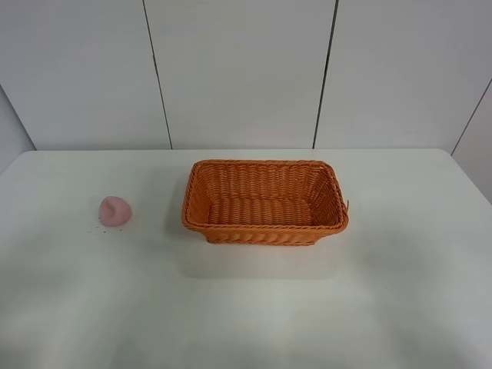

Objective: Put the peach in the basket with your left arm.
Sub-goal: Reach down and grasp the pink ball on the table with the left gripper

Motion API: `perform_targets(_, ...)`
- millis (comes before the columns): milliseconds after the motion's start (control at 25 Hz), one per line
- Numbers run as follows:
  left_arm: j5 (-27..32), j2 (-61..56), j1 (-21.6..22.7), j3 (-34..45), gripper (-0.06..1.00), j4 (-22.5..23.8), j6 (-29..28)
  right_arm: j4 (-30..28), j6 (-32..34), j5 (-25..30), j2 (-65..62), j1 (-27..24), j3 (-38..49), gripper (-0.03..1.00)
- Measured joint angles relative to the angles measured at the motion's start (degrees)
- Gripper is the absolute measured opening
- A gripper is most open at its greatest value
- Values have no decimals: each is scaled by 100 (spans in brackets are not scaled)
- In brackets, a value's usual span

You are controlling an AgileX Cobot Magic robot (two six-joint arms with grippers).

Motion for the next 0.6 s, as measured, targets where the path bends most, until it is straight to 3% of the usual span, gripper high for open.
perform_targets(440,-39,15,0,-27,90,22,0,0,0,0,0,0,0,69)
perform_targets(600,-54,731,0,-390,90,22,0,0,0,0,0,0,0,69)
